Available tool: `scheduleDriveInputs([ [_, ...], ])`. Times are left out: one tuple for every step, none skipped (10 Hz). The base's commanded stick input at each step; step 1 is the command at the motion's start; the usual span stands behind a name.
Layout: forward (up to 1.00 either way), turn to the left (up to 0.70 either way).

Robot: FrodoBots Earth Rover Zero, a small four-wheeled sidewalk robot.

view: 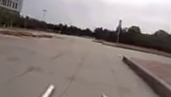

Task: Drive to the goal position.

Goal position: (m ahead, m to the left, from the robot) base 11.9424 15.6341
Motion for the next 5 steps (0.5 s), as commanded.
scheduleDriveInputs([
  [0.69, 0.00],
  [0.69, 0.00],
  [0.69, 0.00],
  [0.69, 0.00],
  [0.69, 0.00],
])
